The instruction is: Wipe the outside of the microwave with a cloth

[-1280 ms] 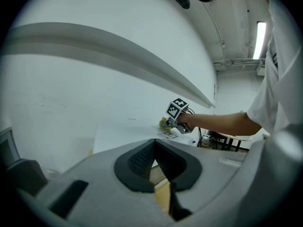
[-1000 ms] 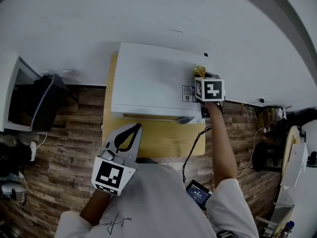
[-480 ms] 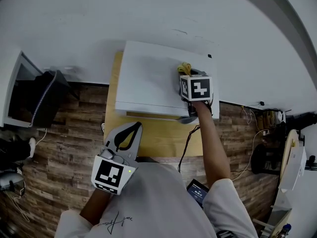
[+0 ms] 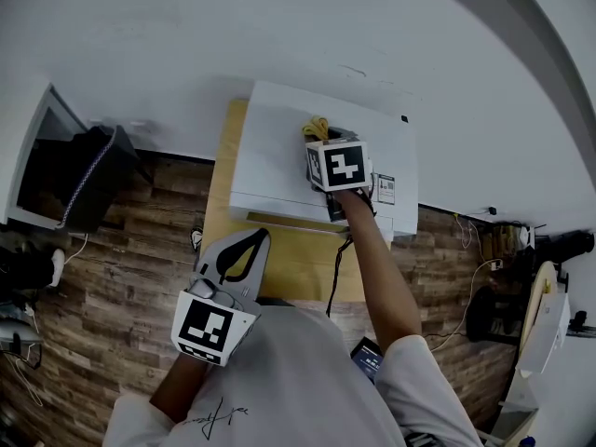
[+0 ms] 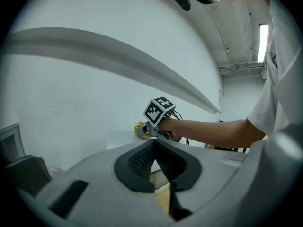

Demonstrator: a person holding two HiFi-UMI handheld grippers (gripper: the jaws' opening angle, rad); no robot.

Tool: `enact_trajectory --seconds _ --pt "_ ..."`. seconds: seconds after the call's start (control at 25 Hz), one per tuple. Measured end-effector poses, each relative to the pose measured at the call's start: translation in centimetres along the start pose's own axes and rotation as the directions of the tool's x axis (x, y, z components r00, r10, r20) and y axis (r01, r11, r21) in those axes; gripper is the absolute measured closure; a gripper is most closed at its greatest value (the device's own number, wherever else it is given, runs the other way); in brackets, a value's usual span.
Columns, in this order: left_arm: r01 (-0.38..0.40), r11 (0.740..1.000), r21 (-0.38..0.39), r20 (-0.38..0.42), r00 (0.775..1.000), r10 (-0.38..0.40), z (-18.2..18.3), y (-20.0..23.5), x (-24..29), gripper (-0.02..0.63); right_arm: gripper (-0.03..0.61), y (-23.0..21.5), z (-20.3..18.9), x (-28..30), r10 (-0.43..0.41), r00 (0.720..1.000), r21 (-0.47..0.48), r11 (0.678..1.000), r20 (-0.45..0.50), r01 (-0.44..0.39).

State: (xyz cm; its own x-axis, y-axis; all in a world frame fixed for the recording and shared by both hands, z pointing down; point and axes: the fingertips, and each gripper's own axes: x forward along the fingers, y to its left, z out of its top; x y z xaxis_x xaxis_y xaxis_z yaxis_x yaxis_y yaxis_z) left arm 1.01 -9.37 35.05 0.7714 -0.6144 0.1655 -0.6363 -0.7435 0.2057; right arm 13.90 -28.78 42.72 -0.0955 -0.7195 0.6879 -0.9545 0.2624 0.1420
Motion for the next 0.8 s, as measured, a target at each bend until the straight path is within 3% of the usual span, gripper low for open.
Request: enact_trajectory --seconds 0.8 --pt "-0.141 0.99 -0.015 -0.006 0.99 0.141 0.3 4.7 -3.0 0.624 0.453 11.4 5.5 3.7 0.201 0.979 -0.13 0.972 0.039 -0.195"
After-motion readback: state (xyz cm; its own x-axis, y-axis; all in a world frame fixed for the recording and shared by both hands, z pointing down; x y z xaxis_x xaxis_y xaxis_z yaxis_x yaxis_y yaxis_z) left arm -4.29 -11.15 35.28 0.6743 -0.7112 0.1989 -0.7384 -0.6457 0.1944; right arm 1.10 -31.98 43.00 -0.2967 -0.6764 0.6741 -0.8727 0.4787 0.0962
